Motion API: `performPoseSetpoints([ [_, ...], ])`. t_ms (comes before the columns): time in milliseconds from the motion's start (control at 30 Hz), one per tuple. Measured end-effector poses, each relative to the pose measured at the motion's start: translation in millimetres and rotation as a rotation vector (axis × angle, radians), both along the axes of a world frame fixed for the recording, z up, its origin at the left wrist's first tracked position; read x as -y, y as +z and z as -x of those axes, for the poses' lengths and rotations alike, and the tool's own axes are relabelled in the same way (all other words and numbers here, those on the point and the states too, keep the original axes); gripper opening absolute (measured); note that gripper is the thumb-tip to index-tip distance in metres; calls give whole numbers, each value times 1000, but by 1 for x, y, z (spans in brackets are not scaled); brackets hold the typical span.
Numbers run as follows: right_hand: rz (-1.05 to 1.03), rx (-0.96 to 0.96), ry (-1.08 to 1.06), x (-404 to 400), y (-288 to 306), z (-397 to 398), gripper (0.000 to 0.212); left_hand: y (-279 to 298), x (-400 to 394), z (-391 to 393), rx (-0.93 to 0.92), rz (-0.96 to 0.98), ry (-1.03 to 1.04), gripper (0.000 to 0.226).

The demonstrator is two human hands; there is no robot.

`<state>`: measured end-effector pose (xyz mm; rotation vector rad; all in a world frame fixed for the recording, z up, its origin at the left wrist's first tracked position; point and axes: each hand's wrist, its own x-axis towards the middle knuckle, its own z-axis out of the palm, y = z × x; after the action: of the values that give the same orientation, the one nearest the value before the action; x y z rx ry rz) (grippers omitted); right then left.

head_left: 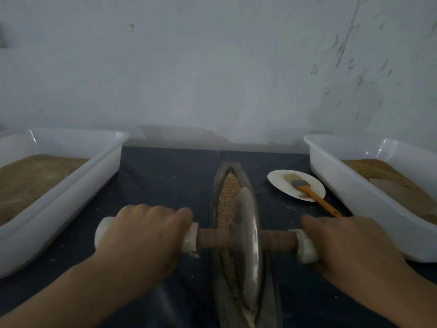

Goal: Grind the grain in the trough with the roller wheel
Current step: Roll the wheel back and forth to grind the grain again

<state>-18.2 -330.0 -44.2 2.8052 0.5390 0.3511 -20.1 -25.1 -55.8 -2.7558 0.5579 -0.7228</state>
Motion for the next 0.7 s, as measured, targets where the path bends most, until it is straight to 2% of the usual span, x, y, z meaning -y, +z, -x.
performPoseSetpoints([
  [33, 18, -36, -54, 2, -4, -2, 46, 2, 3, -2, -22, -33, 28, 53],
  [100, 6, 27, -107, -2, -10, -17, 42, 3, 11, -21, -122, -8, 133, 38],
  [167, -50, 95, -129, -8, -15, -45, 38, 2, 16, -52, -125, 37, 167, 28],
  [300, -10, 240, -81, -21, -5, -108, 25, -3, 14, -113, -191, 175, 196, 21],
  [400, 1, 247, -55, -28, 5, -125, 23, -6, 12, -127, -196, 218, 213, 17],
  [533, -13, 236, -65, -23, -6, -91, 29, -5, 13, -93, -194, 166, 166, 24],
  [600, -28, 197, -57, -13, -13, -58, 29, -1, 10, -64, -173, 79, 124, 29],
  [700, -118, 81, -9, 1, -12, -16, 42, 4, 8, -21, -9, -66, -47, 53],
])
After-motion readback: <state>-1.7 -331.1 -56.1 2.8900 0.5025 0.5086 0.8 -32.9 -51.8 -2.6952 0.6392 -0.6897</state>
